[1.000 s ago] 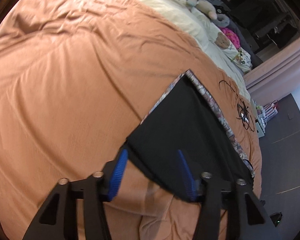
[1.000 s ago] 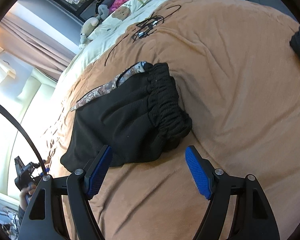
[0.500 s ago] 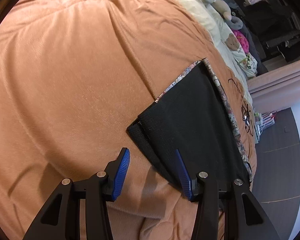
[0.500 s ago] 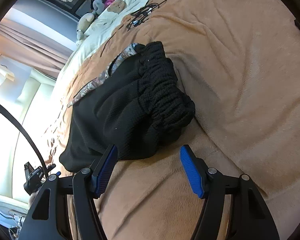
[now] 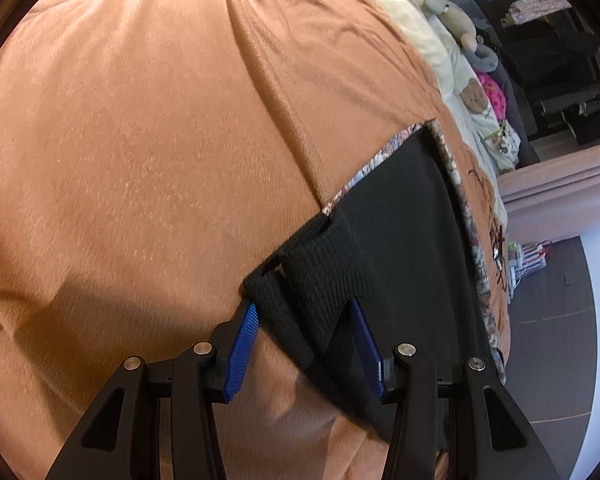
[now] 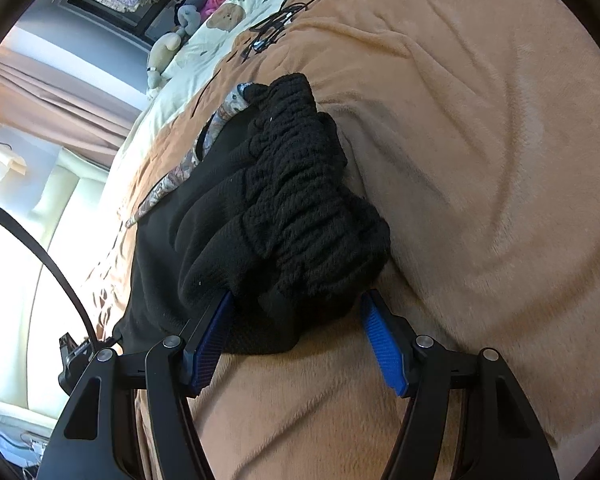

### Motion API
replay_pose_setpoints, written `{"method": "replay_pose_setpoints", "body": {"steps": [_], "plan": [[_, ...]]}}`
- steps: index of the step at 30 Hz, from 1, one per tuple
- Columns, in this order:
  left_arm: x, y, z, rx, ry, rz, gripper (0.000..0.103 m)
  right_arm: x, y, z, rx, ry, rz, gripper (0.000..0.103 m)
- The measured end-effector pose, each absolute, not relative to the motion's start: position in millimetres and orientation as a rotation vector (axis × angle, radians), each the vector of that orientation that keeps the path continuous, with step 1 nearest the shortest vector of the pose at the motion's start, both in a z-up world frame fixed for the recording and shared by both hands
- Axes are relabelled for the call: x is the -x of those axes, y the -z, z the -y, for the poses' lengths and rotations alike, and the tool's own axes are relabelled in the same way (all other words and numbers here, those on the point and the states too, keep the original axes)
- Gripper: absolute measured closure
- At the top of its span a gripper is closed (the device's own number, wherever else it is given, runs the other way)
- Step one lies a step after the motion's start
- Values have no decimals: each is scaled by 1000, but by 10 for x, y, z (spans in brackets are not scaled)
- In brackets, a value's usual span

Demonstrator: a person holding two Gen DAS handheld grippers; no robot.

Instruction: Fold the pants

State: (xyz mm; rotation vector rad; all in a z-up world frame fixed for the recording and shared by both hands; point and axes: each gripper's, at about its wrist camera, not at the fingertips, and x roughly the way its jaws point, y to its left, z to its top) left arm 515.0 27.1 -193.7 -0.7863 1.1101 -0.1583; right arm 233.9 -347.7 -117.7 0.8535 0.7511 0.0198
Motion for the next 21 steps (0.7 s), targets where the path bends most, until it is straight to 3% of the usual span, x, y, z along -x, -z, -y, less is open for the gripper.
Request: {"method": "replay_pose_setpoints", "body": {"steps": [2,4,5,6,7,8,11,21], "plan": [[-5153,1936,-283,790,153,-1093,56,-2368,1190,3475,-855,-20,-742,39],[-5163,1934,-287,772,139,-1084,70,-2409,1209,3476,-855,-17,-738,43],[-5166,1941,-293,766,131,-1085,75,-2420,1215,3477,-857,-16,-737,47],[-5169,1946,-302,764,125,-1087,87,-2435,1226,3487,-863,-18,-735,49],[-5180,1946,-302,768,128,-1085,90,-2449,1244,3496,-875,-26,-731,60],[-5173,1926,-313,770,130,-1076,92,-2456,1255,3495,-883,-34,-733,72],[-5135,1797,-318,737,113,-1046,93,-2458,1248,3508,-895,-41,-731,82],[-4934,1275,-445,712,105,-964,95,-2277,909,3397,-827,-62,-666,92]]}}
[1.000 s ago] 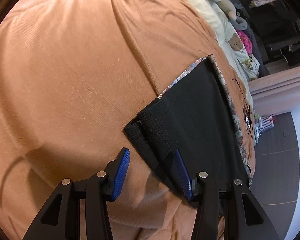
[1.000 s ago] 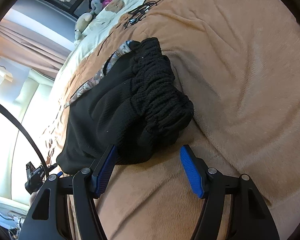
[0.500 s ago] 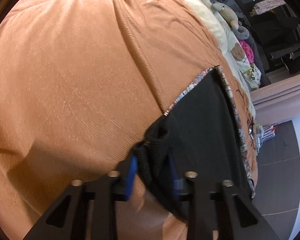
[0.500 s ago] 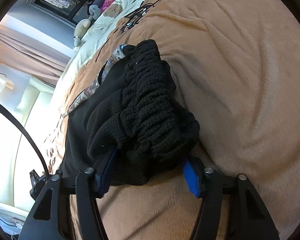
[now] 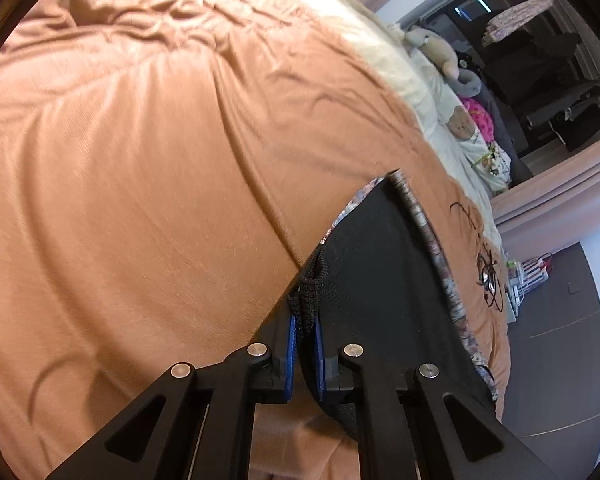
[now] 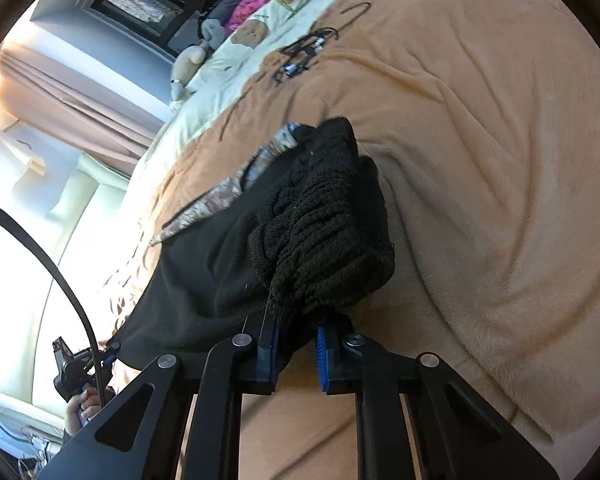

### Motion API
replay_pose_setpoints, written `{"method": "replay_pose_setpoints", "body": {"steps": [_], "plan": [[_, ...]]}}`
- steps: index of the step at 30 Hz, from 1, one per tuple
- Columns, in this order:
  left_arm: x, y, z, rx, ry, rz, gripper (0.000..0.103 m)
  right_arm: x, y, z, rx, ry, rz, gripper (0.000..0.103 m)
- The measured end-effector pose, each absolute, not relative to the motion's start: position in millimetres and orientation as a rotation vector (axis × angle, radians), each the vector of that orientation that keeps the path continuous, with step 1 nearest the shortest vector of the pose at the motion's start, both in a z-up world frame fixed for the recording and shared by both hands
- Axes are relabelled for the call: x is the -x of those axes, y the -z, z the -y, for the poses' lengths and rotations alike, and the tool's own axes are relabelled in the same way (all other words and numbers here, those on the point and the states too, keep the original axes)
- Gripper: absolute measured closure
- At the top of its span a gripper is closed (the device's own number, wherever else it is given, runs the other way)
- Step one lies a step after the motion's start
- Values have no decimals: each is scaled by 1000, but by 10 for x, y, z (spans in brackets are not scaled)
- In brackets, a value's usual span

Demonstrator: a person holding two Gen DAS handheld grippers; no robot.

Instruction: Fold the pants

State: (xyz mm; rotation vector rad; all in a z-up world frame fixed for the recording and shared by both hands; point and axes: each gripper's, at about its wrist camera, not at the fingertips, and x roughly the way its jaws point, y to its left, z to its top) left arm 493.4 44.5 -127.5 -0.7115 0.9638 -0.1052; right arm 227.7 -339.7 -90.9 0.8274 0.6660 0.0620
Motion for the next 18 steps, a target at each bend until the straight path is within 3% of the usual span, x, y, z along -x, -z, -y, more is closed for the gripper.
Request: {"method": "replay_pose_setpoints", "body": {"steps": [18], "plan": [[-3826,845,-1134,798,83,-863,95,-1969,671,3183,-754,-155,-684,94]]}}
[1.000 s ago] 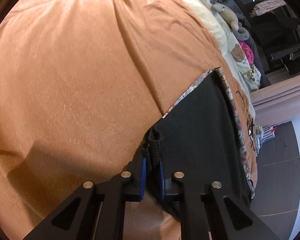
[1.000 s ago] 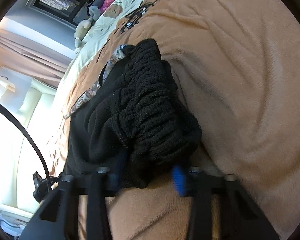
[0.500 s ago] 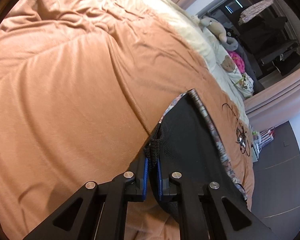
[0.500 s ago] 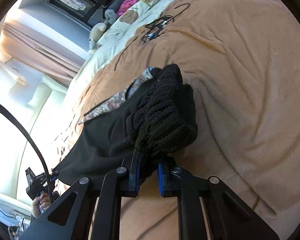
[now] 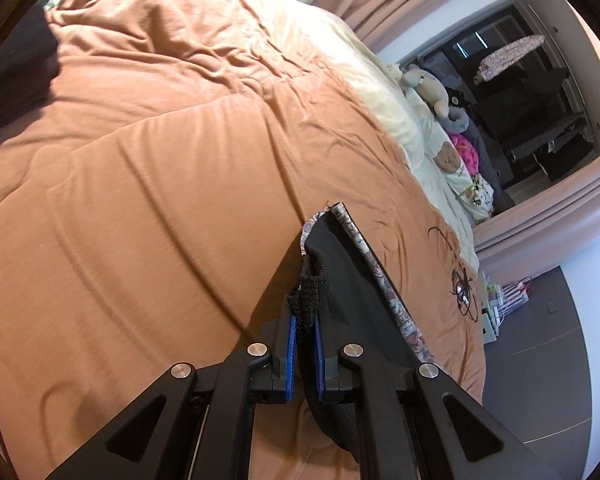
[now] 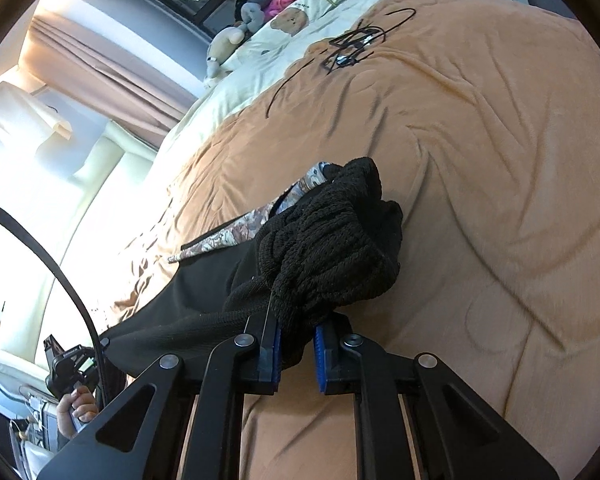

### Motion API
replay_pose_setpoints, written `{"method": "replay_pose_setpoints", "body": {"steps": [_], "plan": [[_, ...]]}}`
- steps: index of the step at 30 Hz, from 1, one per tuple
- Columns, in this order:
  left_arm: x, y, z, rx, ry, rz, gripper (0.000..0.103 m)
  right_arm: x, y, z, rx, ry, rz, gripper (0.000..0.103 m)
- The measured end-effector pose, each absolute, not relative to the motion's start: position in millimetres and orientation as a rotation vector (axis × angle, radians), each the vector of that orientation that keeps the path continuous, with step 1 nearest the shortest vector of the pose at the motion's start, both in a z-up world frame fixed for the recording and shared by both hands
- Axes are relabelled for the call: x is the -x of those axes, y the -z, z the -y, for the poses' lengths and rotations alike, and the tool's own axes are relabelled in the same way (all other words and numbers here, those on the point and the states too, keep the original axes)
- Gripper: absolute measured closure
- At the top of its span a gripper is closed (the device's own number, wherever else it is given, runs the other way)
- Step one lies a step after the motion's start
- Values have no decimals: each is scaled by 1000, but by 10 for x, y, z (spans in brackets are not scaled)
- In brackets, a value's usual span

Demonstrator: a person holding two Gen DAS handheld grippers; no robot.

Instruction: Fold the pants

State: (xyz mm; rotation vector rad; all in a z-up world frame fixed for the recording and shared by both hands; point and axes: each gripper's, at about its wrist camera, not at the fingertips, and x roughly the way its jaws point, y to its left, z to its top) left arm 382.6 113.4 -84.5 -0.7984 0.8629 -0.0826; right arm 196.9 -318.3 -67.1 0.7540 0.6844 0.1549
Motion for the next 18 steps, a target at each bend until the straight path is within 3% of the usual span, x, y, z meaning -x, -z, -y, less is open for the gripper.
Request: {"method": "replay_pose_setpoints", "body": {"steps": [18], "plan": [[-2763,746,-1696,861,62,-825,95,-1589,682,2988,-724,-229,-697,94]]}}
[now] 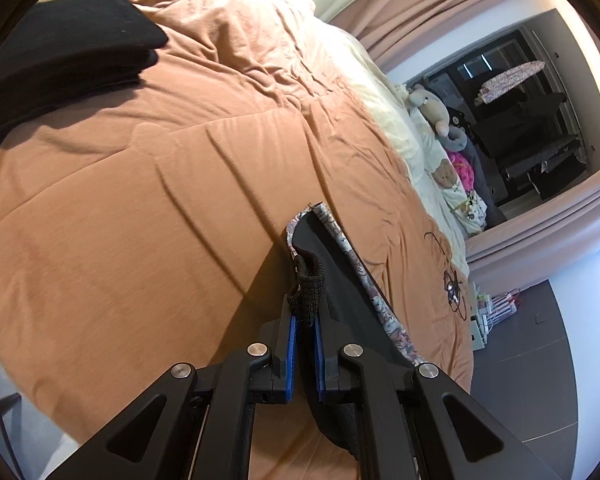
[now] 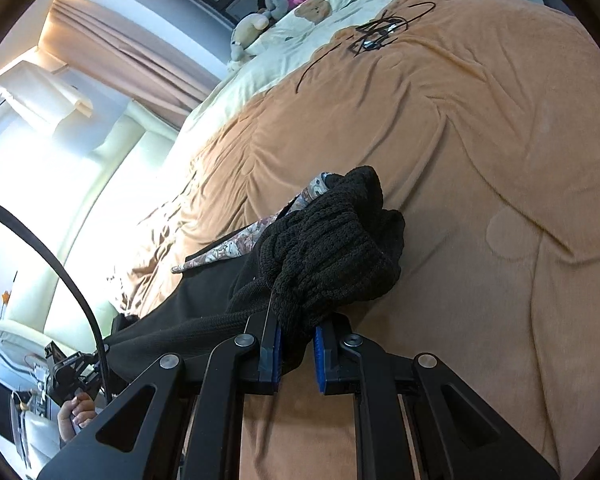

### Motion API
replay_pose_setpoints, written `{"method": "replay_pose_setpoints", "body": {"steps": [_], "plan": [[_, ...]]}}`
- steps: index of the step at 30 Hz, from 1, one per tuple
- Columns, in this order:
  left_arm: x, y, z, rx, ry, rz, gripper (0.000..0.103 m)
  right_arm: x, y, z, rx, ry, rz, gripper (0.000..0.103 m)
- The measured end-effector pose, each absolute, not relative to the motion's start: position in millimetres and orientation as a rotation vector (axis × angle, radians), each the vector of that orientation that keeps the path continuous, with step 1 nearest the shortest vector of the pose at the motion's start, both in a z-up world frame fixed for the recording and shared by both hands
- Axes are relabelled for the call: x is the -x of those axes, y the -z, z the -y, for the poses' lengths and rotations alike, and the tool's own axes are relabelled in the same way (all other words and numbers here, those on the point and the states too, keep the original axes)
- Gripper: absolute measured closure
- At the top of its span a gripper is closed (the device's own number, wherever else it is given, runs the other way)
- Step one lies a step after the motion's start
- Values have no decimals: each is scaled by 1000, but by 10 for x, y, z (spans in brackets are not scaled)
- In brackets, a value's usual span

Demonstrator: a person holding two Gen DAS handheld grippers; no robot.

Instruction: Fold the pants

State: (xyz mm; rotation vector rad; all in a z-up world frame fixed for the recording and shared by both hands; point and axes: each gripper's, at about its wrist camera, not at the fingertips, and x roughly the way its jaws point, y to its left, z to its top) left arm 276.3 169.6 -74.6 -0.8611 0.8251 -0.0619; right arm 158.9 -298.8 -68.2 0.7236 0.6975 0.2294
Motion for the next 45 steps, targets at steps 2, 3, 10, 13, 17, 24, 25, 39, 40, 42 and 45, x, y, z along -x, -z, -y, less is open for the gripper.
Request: {"method": "replay_pose_setpoints", "body": {"steps": [2,3,10,13,17,24,25,39,40,42,45], "plan": [[-2687,739,-1718,865,60,-824,95,-1545,686,2974,-721,-235,-700,94],[-2631,733,-1738,866,60,-821,95,-1530,688,2968,-720,-237,-702,94],[-2345,754,-1846,879,47,-823,95,-1418,676,2926,-700,-260,-720,94],[-2249,774,-1894,883,43,-827,95,-1392,683,2918,-689,-271,-734,94],[-2145,845,-1933,895,37,-840,95,-1345,712,2905,-683,-276,-747,94],[-1991,1151,-1992,922,11,-889,95,-1290,817,2895,-674,-265,-791,94],[-1969,1212,-2000,927,7,-898,95,-1298,818,2891,-670,-261,-797,94],[-1961,1435,-2054,775,-63,-993,46,-1054,671,2857,-551,-169,-817,34],[-2013,1381,-2044,749,-58,-987,46,-1045,638,2875,-550,-163,-810,34],[-2116,1306,-2026,715,-44,-983,46,-1054,592,2909,-543,-144,-800,34],[-2328,1181,-1958,658,-13,-979,46,-1092,573,2936,-543,-138,-792,34]]}}
